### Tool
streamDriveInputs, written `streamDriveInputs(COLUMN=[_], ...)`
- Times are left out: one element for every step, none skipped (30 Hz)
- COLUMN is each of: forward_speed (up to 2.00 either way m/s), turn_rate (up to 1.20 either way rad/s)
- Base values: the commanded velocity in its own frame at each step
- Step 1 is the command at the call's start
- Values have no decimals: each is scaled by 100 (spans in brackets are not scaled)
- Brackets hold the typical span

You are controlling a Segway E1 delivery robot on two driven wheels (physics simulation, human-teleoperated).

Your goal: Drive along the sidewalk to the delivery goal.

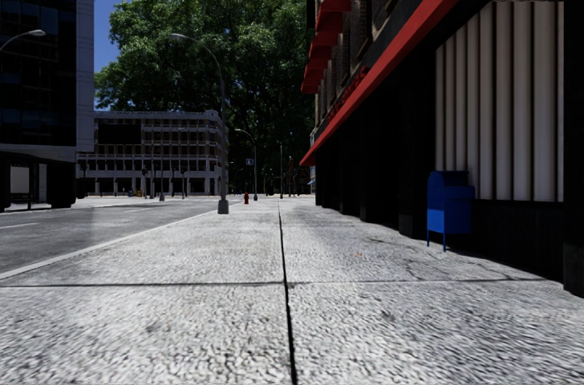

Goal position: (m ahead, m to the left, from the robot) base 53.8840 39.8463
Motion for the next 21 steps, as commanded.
streamDriveInputs(forward_speed=[114,114,114,114,114,114,114,114,114,114,114,114,114,114,114,114,114,114,114,114,114], turn_rate=[0,0,0,0,0,0,0,0,0,0,0,0,0,0,0,0,0,0,0,0,0])
